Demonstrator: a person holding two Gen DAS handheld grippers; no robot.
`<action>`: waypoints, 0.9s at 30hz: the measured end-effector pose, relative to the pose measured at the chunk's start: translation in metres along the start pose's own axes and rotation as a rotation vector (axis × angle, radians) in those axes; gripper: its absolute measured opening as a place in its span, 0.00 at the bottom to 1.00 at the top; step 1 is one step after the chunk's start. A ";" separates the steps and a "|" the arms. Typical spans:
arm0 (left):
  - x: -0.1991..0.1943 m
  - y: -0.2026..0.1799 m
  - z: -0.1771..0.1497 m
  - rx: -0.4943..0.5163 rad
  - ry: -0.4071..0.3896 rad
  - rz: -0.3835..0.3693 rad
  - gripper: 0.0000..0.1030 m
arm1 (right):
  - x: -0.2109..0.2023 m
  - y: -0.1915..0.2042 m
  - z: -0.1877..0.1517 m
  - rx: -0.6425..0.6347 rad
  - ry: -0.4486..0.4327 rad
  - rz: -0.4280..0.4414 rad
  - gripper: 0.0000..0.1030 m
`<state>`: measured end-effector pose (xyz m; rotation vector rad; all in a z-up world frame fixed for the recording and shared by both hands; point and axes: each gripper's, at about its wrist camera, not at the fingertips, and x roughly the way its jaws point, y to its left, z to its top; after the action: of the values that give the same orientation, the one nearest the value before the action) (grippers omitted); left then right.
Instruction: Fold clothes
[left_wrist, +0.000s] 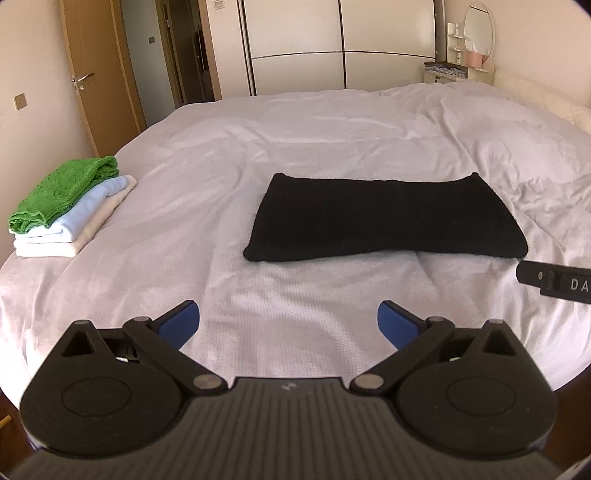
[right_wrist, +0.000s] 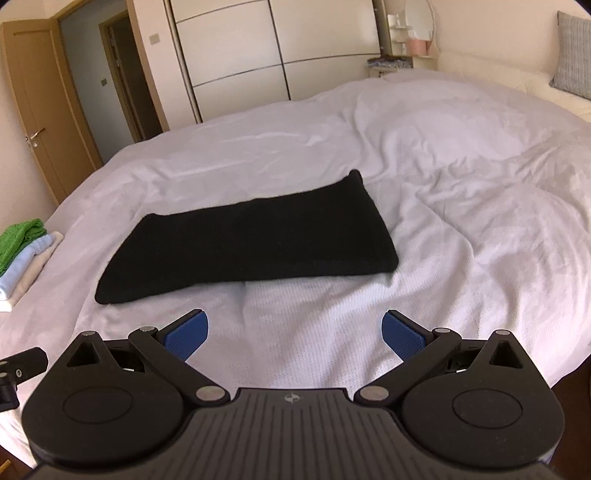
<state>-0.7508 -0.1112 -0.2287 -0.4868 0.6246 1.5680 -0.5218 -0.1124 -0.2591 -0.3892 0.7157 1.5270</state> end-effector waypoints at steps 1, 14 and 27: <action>0.004 0.000 0.000 0.000 0.004 -0.006 0.99 | 0.004 -0.003 -0.001 0.001 0.005 0.000 1.00; 0.070 0.004 0.010 -0.022 0.006 -0.163 0.93 | 0.074 -0.076 -0.006 0.479 0.060 0.337 0.91; 0.163 -0.030 0.051 -0.008 0.014 -0.297 0.79 | 0.161 -0.115 -0.003 0.850 0.071 0.367 0.70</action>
<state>-0.7334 0.0467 -0.2978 -0.5695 0.5302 1.2874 -0.4263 0.0041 -0.3867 0.3486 1.4608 1.3917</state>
